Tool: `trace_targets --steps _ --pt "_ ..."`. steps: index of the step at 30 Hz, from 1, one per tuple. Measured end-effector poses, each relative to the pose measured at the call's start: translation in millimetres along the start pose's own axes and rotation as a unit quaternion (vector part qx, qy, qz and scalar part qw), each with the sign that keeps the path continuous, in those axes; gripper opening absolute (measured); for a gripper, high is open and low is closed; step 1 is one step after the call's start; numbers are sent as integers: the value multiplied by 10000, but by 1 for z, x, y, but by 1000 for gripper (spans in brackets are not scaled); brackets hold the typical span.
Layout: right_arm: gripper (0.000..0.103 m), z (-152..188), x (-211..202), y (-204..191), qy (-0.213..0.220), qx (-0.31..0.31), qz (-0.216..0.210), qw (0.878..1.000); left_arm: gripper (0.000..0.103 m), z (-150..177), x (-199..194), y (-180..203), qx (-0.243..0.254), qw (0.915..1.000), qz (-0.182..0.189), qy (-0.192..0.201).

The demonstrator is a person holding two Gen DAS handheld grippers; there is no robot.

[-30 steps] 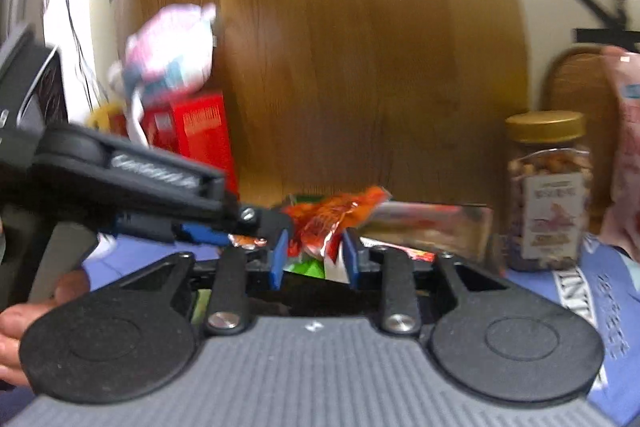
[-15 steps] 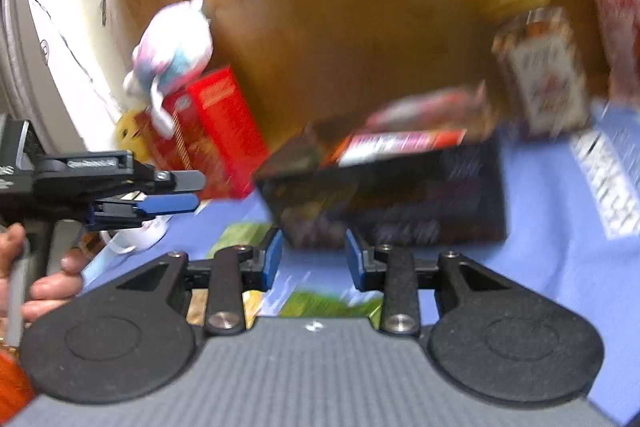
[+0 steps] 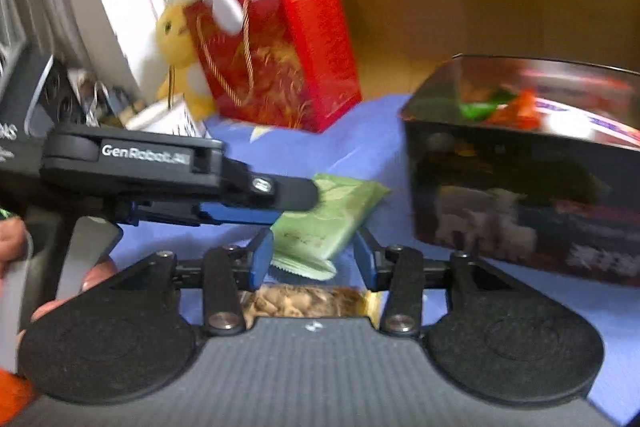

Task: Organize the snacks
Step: 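Grasp the light green biscuit pack with the left gripper and lift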

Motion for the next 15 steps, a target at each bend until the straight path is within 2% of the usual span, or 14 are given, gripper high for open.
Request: trace_targets --steps 2,3,5,10,15 --pt "41 3 12 -4 -165 -50 40 9998 30 2 -5 -2 -40 10000 46 50" --pt "38 5 12 -7 -115 -116 183 9997 30 3 -9 -1 -76 9999 74 67" --pt "36 7 7 -8 2 -135 149 9998 30 6 -18 4 -54 9997 173 158" --pt "36 4 -25 -14 509 -205 173 9983 30 7 -41 37 260 9980 279 498" --pt "36 -3 -56 -15 1126 -429 512 9914 31 -6 -43 79 550 9952 561 583"
Point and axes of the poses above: each gripper's, at about its wrist camera, not at the fingertips, and x roughly the way its jaws point, y to its right, z to its underside, the point moved 2 cm from there along x, roughly the way its jaws point, and after that the axes turned 2 degrees about z, right-handed, at the moved point
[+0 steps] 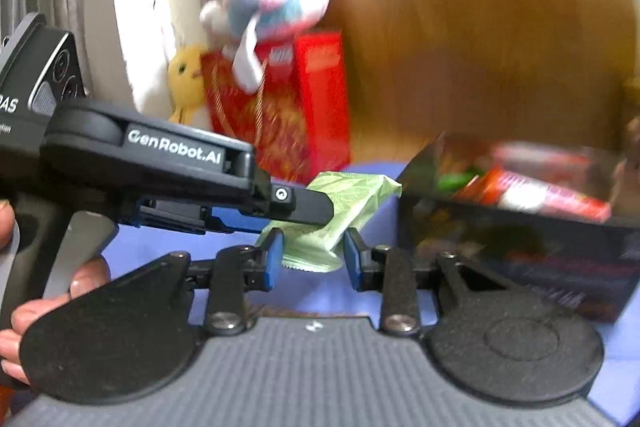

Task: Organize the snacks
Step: 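Grasp the light green biscuit pack with the left gripper and lift, then carry the light green biscuit pack into the tin box and open the left gripper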

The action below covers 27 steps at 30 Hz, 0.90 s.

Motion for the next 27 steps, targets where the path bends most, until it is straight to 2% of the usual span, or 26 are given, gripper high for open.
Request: trace_targets --steps 3,8,12,17,21,27 --pt "36 -8 -14 18 293 36 251 9992 31 -10 21 28 224 9996 140 -49" --pt "36 -19 -29 64 484 304 659 9962 31 -20 70 66 431 9978 407 -288" --pt "36 -20 -36 103 525 477 964 9928 31 -22 109 83 453 9962 548 -498" --pt "38 -15 -36 137 425 611 1208 9899 37 -16 149 94 473 9950 471 -748" --pt "50 -5 -40 147 534 634 1455 9859 43 -13 149 98 593 9953 372 -675" --pt "51 0 -64 151 775 1069 1377 9816 45 -13 106 98 649 9961 449 -391"
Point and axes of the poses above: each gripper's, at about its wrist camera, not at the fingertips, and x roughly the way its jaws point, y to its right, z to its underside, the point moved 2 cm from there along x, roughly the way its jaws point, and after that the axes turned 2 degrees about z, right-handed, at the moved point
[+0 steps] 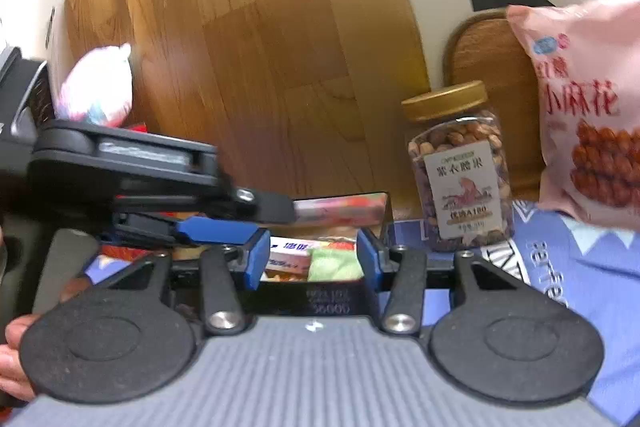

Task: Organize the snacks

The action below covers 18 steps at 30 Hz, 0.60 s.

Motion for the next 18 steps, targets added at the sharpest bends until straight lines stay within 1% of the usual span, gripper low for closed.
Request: trace_targets --steps 3,6,10,15,17,18 --pt "51 5 -18 3 21 220 -102 9997 48 13 -29 -4 -18 10000 25 93" --pt "50 18 -34 2 -149 440 -310 9984 48 33 -56 -17 -134 9998 -133 99" --pt "50 45 -40 -2 -618 661 -569 9943 48 61 -81 -38 -436 9986 -293 -57" --pt "50 69 -27 -15 -1313 779 -792 9851 48 88 -93 -54 -848 9960 -169 -207" --pt "51 76 -21 -24 -1564 649 -804 9823 48 95 -98 -57 -916 9954 -167 -205" --pt "51 77 -20 -31 -1515 448 -766 9845 48 97 -102 -58 -929 9954 -155 -182"
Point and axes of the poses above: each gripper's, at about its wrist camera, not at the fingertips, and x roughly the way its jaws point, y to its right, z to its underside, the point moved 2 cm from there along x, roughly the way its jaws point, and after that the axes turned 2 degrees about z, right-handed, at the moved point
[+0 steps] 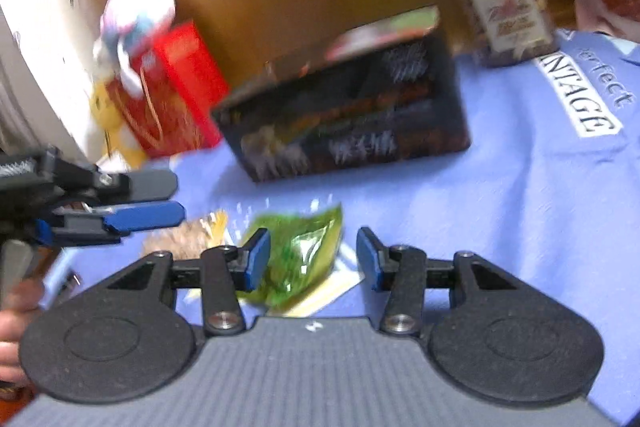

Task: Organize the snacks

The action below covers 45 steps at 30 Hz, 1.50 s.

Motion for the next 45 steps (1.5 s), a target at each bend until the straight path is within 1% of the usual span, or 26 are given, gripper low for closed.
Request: trace_targets --steps 3,6,8,11,12,15,17,19,22,24,25,26,27,29,30,31,32,33,34,36,37,38,39,41,43,45 --pt "52 4 4 -20 -37 -616 162 9980 48 1 -23 -6 -62 9998 -145 125" --pt "52 7 5 -26 -13 -795 197 9966 48 -14 -69 -13 -21 9972 -584 461" --pt "52 5 5 -21 -7 -664 106 9977 48 -26 -113 -15 29 9915 -978 860" --pt "52 4 3 -14 -5 -433 -44 9991 48 -42 -178 -15 125 9749 -1723 1406" --pt "52 3 3 -13 -13 -403 -66 9992 48 -47 -197 -15 146 9675 -2002 1537" --pt "52 4 3 -14 -23 -425 -96 9990 48 -66 -265 -10 153 9380 -2829 1995" --pt "52 5 2 -13 -37 -408 -139 9991 48 -81 -319 -2 138 9125 -3287 2431" --pt "52 4 2 -11 -47 -343 -206 9992 48 -93 -371 9 123 8809 -3776 2851" --pt "52 4 1 -8 -58 -227 -295 9993 48 -109 -427 20 59 8414 -4366 3184" --pt "52 3 1 -7 -69 -204 -315 9993 48 -115 -449 23 1 8225 -4628 3307" --pt "52 3 1 -8 -68 -215 -311 9993 48 -116 -453 24 -22 8186 -4677 3333" --pt "52 3 2 -9 -70 -242 -297 9992 48 -115 -454 23 -39 8187 -4675 3334" --pt "52 3 2 -10 -68 -278 -271 9992 48 -114 -451 22 -26 8229 -4623 3303" --pt "52 4 3 -12 -68 -356 -228 9991 48 -109 -428 16 60 8427 -4380 3130" --pt "49 5 2 -14 -70 -415 -200 9989 48 -104 -413 12 128 8549 -4241 2985" --pt "45 5 1 -15 -80 -472 -177 9987 48 -98 -388 10 230 8714 -4049 2759" --pt "32 6 1 -16 -95 -530 -145 9984 48 -94 -363 7 318 8857 -3863 2554" --pt "24 7 1 -17 -119 -587 -116 9981 48 -89 -337 5 404 9008 -3636 2341" --pt "20 9 0 -19 -123 -625 -84 9979 48 -83 -305 4 494 9189 -3309 2089" --pt "15 13 -3 -21 -133 -684 -32 9976 48 -71 -247 5 652 9477 -2660 1641" --pt "13 14 -5 -22 -118 -692 -5 9975 48 -64 -219 6 723 9593 -2326 1426" --pt "2 15 -6 -22 -105 -704 19 9975 48 -57 -194 9 767 9685 -2024 1233" --pt "2 17 -8 -23 -114 -721 54 9973 48 -50 -165 11 801 9774 -1681 1006" --pt "2 21 -12 -23 -116 -748 137 9970 48 -37 -118 18 908 9872 -1156 613" --pt "2 24 -17 -24 -108 -742 208 9970 48 -20 -78 24 1012 9908 -860 279" --pt "9 25 -22 -22 -87 -653 240 9975 48 -10 -41 24 962 9939 -526 -111"
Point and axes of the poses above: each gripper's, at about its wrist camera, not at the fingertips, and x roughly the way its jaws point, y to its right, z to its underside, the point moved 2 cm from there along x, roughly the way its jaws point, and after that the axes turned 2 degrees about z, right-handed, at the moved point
